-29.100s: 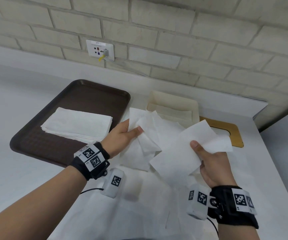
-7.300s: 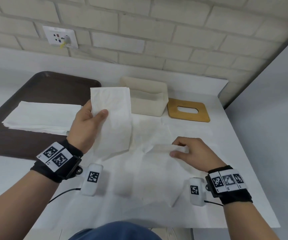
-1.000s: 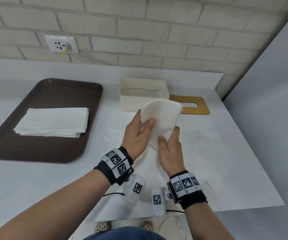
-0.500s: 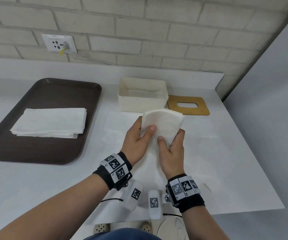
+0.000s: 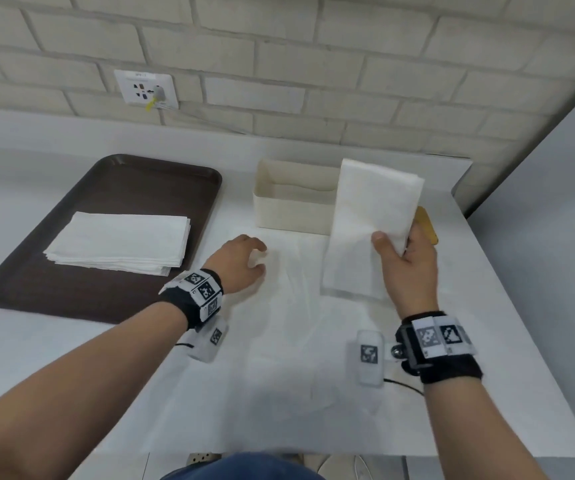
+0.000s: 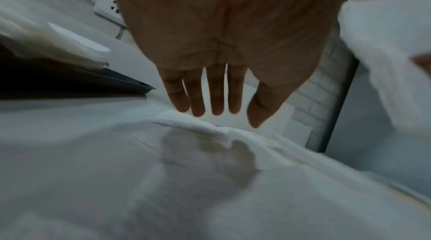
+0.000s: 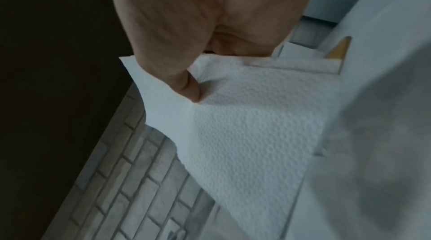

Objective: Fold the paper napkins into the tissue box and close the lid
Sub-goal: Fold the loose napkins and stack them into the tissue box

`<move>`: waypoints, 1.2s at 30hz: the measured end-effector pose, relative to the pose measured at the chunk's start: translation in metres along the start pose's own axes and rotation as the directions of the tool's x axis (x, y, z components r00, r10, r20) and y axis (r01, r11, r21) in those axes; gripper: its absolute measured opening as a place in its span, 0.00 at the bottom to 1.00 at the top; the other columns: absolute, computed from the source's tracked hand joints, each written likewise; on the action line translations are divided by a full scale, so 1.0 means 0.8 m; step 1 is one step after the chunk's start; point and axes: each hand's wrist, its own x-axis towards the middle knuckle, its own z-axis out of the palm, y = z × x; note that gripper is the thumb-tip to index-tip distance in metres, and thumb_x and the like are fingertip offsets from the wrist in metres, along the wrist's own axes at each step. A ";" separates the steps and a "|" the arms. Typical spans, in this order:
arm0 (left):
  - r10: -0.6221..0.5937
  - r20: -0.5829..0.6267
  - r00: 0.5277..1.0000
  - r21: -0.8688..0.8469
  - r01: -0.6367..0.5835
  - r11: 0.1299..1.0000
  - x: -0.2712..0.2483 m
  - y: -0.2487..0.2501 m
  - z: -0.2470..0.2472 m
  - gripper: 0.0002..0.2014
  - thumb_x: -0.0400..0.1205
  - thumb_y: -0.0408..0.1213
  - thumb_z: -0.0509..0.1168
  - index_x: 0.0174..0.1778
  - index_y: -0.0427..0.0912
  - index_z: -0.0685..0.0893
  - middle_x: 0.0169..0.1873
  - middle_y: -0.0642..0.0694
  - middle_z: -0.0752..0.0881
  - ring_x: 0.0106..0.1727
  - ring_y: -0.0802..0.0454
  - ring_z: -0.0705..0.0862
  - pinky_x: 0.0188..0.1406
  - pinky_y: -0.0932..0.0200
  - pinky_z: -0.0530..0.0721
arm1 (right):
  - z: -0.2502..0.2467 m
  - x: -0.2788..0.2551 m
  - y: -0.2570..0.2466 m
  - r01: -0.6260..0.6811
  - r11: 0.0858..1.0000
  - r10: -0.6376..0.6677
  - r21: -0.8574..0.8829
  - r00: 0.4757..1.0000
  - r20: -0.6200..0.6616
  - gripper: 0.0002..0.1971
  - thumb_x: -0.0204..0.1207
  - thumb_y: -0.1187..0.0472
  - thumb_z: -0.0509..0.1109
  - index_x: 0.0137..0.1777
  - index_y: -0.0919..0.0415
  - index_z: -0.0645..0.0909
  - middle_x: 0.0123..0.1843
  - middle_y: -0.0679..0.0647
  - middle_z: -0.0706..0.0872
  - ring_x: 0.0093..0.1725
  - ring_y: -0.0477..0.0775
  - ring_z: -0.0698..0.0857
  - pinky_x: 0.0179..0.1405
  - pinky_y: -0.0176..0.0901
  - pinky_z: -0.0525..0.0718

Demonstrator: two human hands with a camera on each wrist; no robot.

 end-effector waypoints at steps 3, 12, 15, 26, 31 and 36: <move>-0.077 0.038 0.996 0.085 0.074 0.994 0.021 -0.003 -0.002 0.34 0.81 0.63 0.70 0.79 0.48 0.78 0.77 0.45 0.77 0.77 0.42 0.77 0.76 0.45 0.77 | -0.008 0.038 -0.015 0.058 0.997 -0.057 -0.042 0.998 0.026 0.05 0.84 0.61 0.72 0.56 0.57 0.80 0.47 0.39 0.87 0.42 0.30 0.85 0.41 0.23 0.80; -0.121 0.105 0.987 0.381 0.072 0.922 0.059 0.009 -0.011 0.43 0.70 0.70 0.76 0.76 0.49 0.77 0.67 0.44 0.78 0.72 0.41 0.73 0.68 0.46 0.77 | 0.017 0.142 -0.054 0.256 0.909 -0.157 -0.328 0.942 0.298 0.11 0.83 0.57 0.72 0.63 0.57 0.82 0.54 0.47 0.88 0.52 0.51 0.84 0.49 0.42 0.77; -0.106 0.133 0.986 0.345 0.054 0.937 0.063 0.011 -0.016 0.37 0.71 0.64 0.78 0.71 0.48 0.80 0.65 0.45 0.78 0.69 0.42 0.76 0.64 0.47 0.79 | 0.034 0.179 -0.060 0.254 0.886 -0.124 -0.388 0.936 0.329 0.13 0.82 0.56 0.71 0.63 0.59 0.82 0.56 0.50 0.87 0.54 0.52 0.83 0.50 0.42 0.75; -0.074 0.238 0.969 0.117 0.047 0.992 0.054 0.008 -0.026 0.07 0.79 0.45 0.76 0.46 0.54 0.84 0.46 0.52 0.85 0.49 0.49 0.85 0.45 0.59 0.78 | 0.117 0.278 -0.057 0.403 0.714 -0.085 -0.572 0.861 0.501 0.14 0.81 0.56 0.72 0.66 0.53 0.83 0.63 0.57 0.89 0.63 0.65 0.85 0.63 0.53 0.82; -0.083 0.228 0.970 0.133 0.053 0.990 0.047 0.005 -0.026 0.12 0.79 0.46 0.71 0.34 0.58 0.76 0.40 0.55 0.82 0.49 0.47 0.85 0.46 0.55 0.82 | 0.163 0.290 -0.052 0.589 0.536 0.114 -0.605 0.660 0.743 0.18 0.79 0.57 0.76 0.69 0.54 0.84 0.65 0.56 0.87 0.64 0.63 0.85 0.61 0.50 0.83; -0.067 0.229 0.971 0.090 0.047 0.995 0.042 0.009 -0.031 0.06 0.79 0.45 0.70 0.49 0.56 0.80 0.48 0.50 0.86 0.52 0.45 0.86 0.51 0.52 0.85 | 0.191 0.298 -0.036 0.610 0.547 0.253 -0.574 0.533 0.807 0.19 0.76 0.53 0.80 0.66 0.52 0.85 0.63 0.48 0.87 0.65 0.55 0.85 0.60 0.45 0.80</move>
